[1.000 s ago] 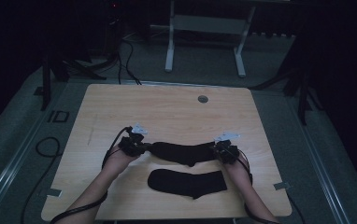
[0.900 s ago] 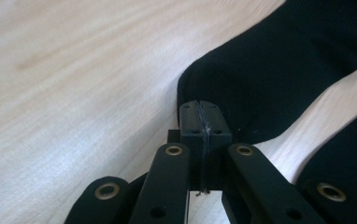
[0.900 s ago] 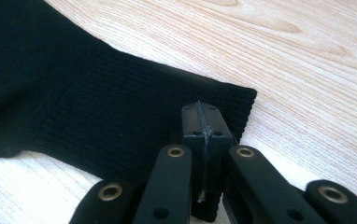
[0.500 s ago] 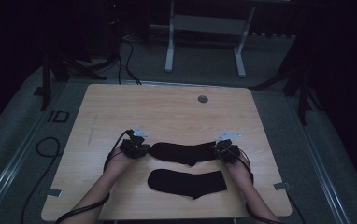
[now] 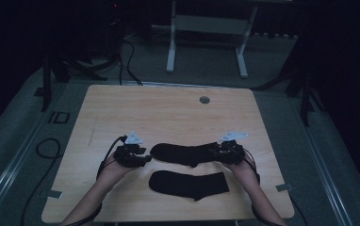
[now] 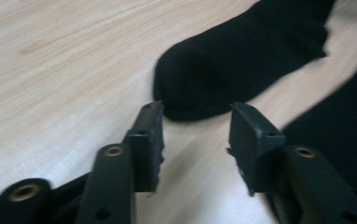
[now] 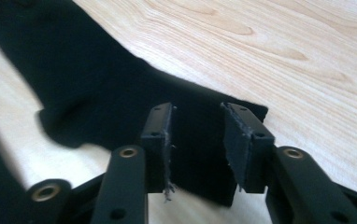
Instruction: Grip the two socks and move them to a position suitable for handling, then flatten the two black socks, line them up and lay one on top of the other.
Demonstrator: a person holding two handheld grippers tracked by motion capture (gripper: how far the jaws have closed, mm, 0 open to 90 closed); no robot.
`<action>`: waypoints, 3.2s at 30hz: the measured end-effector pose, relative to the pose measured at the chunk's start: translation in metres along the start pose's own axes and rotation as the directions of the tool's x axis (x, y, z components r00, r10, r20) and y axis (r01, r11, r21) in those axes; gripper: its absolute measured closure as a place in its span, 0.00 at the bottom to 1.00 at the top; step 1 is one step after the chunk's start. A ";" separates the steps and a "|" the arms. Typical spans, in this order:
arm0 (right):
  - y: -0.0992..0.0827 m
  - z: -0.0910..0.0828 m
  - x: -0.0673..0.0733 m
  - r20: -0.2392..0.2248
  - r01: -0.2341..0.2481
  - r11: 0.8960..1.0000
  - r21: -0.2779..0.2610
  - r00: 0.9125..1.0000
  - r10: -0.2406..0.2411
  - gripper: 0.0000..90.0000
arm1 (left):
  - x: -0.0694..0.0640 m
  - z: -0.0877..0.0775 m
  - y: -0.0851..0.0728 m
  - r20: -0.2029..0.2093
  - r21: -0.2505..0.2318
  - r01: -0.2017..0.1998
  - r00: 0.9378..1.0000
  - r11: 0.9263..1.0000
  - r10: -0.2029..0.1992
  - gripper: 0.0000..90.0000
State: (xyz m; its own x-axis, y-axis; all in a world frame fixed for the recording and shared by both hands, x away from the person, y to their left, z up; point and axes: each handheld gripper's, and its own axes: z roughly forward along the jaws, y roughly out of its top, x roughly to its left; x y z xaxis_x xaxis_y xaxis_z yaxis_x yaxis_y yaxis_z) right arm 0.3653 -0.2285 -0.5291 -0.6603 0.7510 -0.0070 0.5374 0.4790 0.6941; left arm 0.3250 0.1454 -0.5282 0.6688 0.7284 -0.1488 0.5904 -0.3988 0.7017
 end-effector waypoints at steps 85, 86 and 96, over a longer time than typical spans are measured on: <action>-0.002 0.013 -0.023 0.032 -0.101 0.990 0.102 0.995 0.098 0.93 | 0.031 0.048 0.026 -0.062 0.090 0.042 0.997 0.995 -0.037 0.86; -0.001 0.013 -0.023 0.030 -0.097 0.990 0.104 0.995 0.095 0.90 | 0.032 0.046 0.026 -0.066 0.088 0.054 0.997 0.995 -0.049 0.78; 0.013 -0.013 -0.019 0.037 -0.078 0.997 0.010 0.996 0.078 1.00 | 0.016 0.024 0.029 -0.060 0.046 -0.044 0.997 0.998 0.047 0.90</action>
State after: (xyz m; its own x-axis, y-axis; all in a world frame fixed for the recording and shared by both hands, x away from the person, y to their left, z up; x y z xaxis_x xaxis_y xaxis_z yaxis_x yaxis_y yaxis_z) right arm 0.3777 -0.2425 -0.5104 -0.5965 0.8024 0.0203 0.5925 0.4231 0.6855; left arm 0.3631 0.1321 -0.5267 0.6674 0.7411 -0.0731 0.5804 -0.4561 0.6746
